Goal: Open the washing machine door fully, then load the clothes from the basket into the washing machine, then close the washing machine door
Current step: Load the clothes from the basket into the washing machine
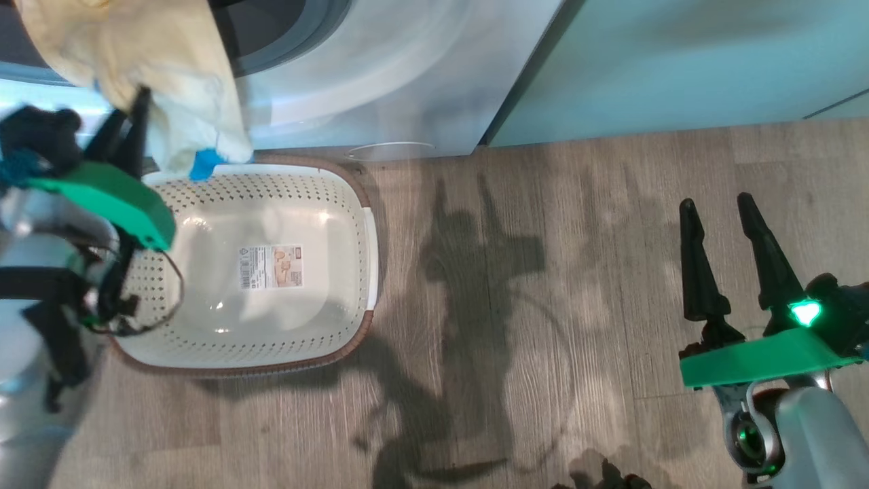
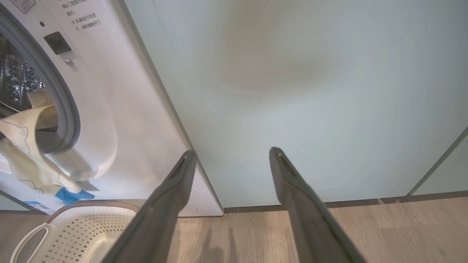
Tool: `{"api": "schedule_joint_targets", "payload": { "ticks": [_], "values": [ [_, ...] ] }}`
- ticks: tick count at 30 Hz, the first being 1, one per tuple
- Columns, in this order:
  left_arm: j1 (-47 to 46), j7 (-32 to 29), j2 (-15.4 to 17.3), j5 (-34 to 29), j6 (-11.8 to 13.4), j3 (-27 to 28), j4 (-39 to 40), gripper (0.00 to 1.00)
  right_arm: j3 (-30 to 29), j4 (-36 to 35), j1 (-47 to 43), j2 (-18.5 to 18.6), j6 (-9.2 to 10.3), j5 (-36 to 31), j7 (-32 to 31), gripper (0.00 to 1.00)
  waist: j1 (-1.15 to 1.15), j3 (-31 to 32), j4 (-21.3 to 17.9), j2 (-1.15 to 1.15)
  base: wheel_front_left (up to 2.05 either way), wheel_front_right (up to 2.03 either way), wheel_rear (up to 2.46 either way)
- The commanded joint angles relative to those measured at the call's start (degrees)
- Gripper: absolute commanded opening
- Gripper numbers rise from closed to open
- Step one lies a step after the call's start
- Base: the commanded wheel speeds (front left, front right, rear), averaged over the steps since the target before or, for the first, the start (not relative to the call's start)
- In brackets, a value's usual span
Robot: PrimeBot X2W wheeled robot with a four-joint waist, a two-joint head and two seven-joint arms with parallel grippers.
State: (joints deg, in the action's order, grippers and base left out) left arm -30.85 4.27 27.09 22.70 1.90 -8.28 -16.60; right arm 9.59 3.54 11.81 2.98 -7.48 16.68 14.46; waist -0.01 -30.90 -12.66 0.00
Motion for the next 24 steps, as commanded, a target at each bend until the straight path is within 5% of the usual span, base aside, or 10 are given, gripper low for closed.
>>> {"api": "schedule_joint_targets", "payload": {
  "ticks": [1,10,24],
  "values": [
    [-0.3,-1.9,4.2,-0.3,1.1,3.1,5.0,0.00,1.0,-1.8,-0.7,-0.1,-0.01,0.0,0.5,1.00,0.01,0.0,0.0,0.00,0.00,0.00,0.00],
    [-3.4,-12.8,12.4,-1.3,3.8,6.9,18.8,0.00,2.7,-1.7,0.6,-0.1,-0.01,1.8,0.5,1.00,0.01,-1.2,-2.2,0.00,0.00,0.00,0.00],
    [-20.3,-21.0,19.9,-2.6,1.0,6.1,6.0,0.00,5.3,-1.3,2.7,-0.1,-0.01,5.5,0.5,1.00,0.01,-4.6,-8.3,0.00,0.00,0.00,0.00]
  ]
}}
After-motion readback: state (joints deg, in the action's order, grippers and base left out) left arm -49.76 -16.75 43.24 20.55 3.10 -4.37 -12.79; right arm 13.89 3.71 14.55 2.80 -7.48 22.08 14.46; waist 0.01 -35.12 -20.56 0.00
